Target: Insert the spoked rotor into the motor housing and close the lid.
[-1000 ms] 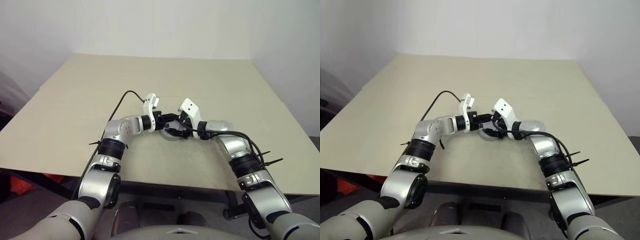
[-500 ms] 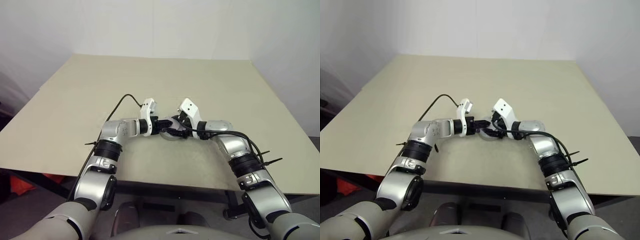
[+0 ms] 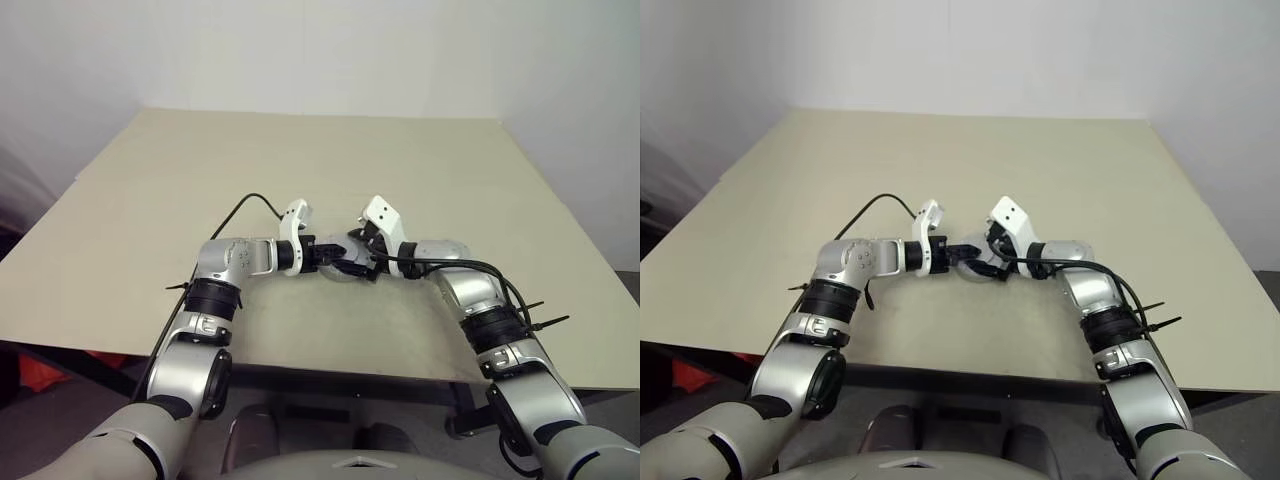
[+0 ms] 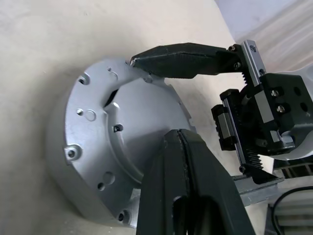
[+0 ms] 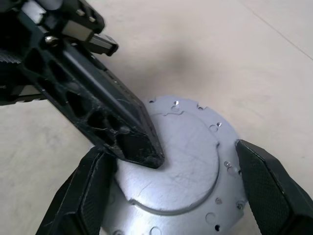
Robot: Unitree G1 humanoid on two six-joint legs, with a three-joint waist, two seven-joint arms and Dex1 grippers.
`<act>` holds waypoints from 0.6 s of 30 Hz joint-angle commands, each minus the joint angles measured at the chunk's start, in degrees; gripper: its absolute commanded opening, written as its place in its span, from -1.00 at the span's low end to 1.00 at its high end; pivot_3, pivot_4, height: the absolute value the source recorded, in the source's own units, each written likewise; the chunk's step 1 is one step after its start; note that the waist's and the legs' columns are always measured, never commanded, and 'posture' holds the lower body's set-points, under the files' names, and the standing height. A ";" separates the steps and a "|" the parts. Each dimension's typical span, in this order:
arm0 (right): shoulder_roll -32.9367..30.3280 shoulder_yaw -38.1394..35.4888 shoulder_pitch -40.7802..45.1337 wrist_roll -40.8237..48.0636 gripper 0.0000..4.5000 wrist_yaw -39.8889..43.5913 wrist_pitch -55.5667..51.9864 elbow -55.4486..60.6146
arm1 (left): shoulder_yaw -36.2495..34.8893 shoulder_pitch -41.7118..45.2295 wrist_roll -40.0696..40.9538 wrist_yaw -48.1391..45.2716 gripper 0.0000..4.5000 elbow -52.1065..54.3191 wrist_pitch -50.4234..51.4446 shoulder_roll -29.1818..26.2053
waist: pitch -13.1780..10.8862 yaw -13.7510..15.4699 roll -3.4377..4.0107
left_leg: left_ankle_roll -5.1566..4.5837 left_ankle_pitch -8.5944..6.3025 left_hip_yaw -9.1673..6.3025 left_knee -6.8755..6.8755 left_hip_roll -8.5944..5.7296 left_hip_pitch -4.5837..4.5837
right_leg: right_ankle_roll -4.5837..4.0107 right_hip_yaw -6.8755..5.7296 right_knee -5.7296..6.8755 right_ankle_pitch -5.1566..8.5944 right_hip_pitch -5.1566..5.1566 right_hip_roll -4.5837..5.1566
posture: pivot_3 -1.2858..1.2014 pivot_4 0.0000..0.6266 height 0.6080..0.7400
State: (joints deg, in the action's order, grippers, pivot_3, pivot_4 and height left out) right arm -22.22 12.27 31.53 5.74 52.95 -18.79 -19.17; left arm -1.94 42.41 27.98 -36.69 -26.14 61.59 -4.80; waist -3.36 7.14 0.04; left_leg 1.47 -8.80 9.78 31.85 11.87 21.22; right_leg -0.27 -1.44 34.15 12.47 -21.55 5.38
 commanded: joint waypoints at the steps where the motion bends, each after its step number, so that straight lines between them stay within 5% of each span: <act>1: -0.89 -0.32 -0.76 1.45 0.99 2.29 -1.82 1.89 | 0.40 0.85 0.19 0.30 -1.00 0.52 1.54 -0.32 | 0.00 -0.03 0.00 | 0.00 0.00 0.01 -0.06 0.00 0.00 | -0.03 0.00 -0.06 -0.02 0.00 0.00 | 0.03 -1.00 1.00; 12: -6.24 -7.19 2.57 4.82 0.99 2.23 -4.60 1.61 | 0.85 0.51 0.49 0.62 -1.00 1.03 2.17 -0.49 | -0.04 -0.01 0.04 | -0.06 -0.02 0.02 -0.30 -0.03 0.21 | -0.16 -0.07 -0.43 -0.10 -0.07 -0.01 | 0.03 -1.00 1.00; 18: -6.74 -13.88 3.93 9.74 0.99 -0.98 -15.96 0.64 | 1.31 0.12 0.31 0.35 -1.00 1.57 1.47 -0.83 | -0.04 -0.04 0.05 | -0.05 -0.01 0.03 -0.30 -0.02 0.19 | -0.16 -0.08 -0.42 -0.10 -0.07 -0.02 | 0.03 -1.00 1.00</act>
State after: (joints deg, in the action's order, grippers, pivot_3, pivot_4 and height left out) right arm -28.13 1.36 33.72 12.85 52.93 -31.51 -19.11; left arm -1.62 42.67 28.97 -36.66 -25.22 62.95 -5.11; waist -3.40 7.11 0.08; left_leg 1.43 -8.81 9.82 31.55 11.84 21.41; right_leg -0.43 -1.52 33.73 12.36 -21.62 5.36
